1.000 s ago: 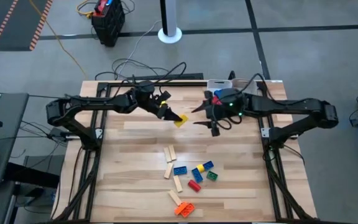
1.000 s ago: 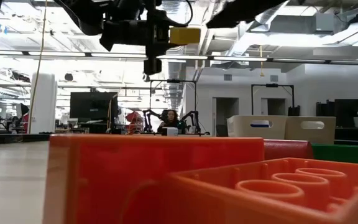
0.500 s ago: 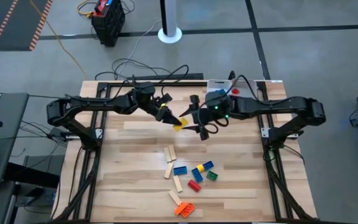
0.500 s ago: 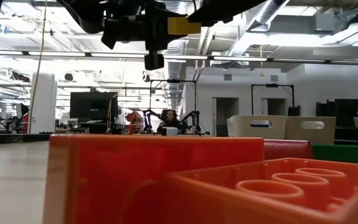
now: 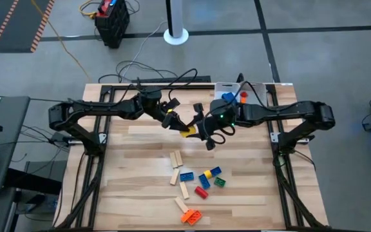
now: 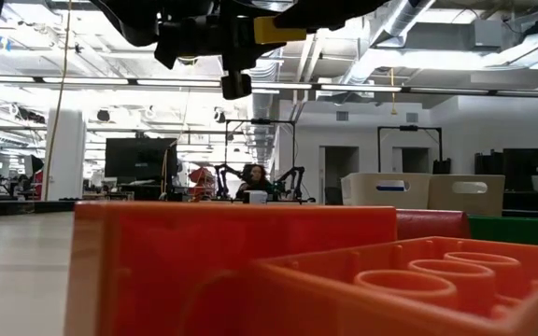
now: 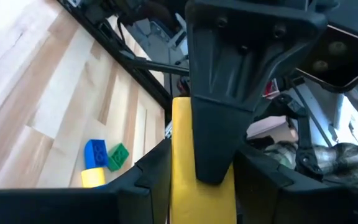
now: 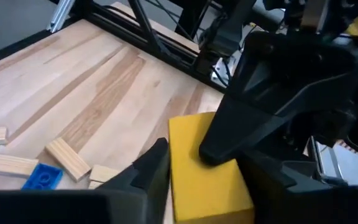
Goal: Sort blocks by size
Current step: Put the large yellow wooden block into the white bin
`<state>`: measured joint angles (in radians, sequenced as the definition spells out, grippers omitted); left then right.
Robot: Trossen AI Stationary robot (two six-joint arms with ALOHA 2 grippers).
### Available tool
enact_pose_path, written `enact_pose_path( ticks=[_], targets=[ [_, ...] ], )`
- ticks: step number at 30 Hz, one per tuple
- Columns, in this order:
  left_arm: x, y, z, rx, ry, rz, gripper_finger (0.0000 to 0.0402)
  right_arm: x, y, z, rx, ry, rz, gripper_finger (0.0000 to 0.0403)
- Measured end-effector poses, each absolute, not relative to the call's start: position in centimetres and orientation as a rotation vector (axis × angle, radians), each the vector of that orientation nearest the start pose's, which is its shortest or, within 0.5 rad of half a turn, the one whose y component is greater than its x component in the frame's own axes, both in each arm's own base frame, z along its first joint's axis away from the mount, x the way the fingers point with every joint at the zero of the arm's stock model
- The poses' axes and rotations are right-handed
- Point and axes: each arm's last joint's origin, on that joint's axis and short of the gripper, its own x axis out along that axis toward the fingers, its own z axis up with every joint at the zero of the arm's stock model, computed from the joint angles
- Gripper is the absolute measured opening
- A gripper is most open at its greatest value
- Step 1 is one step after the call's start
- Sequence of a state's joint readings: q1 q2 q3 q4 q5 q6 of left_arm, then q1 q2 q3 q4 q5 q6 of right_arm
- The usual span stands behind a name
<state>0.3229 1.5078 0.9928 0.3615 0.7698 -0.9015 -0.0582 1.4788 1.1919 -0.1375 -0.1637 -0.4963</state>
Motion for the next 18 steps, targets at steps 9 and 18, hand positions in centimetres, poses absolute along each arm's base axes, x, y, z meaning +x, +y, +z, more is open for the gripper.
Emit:
enact_pose_path(
  ticks=[9, 18],
  targets=[
    [32.1, 9.9, 29.0, -0.943, 0.239, -0.295, 0.019, 31.9, -2.2, 32.3, -0.375, 0.446, 0.152, 0.0156],
    [31.1, 12.3, 28.8, -0.939, 0.234, -0.236, 0.0257, 28.4, -4.3, 32.3, -0.189, 0.685, -0.094, 0.0156]
  ],
)
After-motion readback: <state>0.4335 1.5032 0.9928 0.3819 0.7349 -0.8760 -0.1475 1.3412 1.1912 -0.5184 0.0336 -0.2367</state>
